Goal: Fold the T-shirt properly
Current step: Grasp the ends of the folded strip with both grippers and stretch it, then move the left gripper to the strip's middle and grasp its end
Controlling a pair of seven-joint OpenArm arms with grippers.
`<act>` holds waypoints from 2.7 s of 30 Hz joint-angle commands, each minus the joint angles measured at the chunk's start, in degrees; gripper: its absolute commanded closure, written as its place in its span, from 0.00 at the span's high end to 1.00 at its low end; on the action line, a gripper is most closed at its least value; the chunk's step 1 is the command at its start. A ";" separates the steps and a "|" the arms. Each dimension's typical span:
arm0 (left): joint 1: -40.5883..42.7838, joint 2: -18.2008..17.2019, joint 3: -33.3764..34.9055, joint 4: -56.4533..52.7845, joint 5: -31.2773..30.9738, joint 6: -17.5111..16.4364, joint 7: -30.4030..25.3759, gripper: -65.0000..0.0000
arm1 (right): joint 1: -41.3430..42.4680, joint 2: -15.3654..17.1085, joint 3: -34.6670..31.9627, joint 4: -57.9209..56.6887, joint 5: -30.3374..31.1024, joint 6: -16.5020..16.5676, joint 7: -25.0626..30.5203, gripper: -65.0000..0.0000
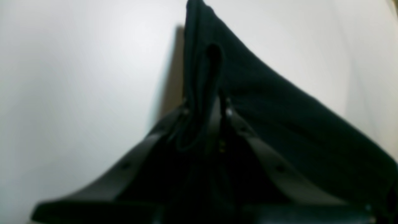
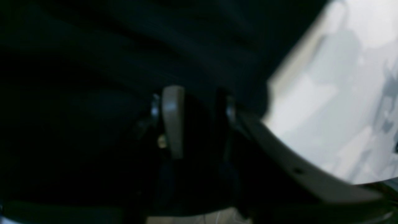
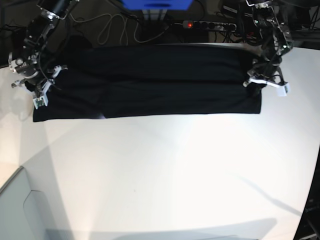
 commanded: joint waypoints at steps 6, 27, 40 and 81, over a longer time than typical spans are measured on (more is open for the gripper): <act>-0.73 -0.53 -2.10 1.11 -0.46 -0.48 -0.83 0.00 | 0.05 -0.26 0.11 0.57 0.38 0.82 3.86 0.11; 4.02 14.06 -1.58 29.06 0.06 -0.13 7.61 0.00 | 0.49 -0.61 -3.94 0.57 0.38 0.82 3.95 0.10; 2.79 19.50 18.21 28.54 15.45 -0.13 7.17 0.00 | 0.84 -0.61 -4.46 0.57 0.38 0.82 4.04 0.10; -10.40 19.50 45.37 5.24 20.63 -0.13 7.08 0.00 | 1.19 -0.61 -4.46 0.57 0.38 0.82 4.04 0.11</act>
